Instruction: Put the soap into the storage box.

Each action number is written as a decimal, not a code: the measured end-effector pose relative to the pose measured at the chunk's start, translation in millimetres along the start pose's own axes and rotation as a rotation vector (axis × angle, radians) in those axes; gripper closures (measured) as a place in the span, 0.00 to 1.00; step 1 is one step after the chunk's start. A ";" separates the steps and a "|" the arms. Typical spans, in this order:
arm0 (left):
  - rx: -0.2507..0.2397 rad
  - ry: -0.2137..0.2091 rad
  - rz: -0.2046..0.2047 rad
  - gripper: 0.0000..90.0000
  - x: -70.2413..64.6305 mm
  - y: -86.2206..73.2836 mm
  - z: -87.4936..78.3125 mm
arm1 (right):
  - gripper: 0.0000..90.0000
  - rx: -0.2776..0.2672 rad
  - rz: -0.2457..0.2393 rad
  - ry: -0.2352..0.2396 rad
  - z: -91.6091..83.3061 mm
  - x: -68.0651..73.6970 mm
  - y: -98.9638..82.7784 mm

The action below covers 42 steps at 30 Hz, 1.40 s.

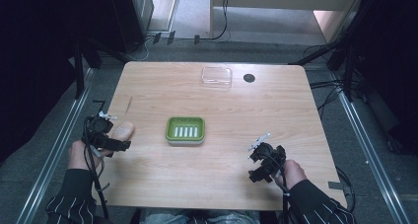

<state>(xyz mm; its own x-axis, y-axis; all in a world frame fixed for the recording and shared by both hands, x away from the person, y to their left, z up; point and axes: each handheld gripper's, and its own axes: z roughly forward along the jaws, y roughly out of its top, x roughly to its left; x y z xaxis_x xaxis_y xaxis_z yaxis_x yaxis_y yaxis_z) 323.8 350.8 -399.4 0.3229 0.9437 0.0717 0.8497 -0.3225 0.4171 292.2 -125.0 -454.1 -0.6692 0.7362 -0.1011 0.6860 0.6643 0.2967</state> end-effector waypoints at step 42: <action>0.129 -0.059 0.000 0.08 31.1 43.5 57.3 | 0.16 0.009 -0.007 -0.007 1.6 -0.2 0.8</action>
<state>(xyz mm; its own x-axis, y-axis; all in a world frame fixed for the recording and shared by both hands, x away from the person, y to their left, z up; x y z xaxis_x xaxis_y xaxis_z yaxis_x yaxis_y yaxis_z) 394.7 361.8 -430.9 0.3436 0.9390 0.0167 0.8950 -0.3328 0.2971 293.3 -124.5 -455.3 -0.6723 0.7321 -0.1099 0.6836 0.6709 0.2873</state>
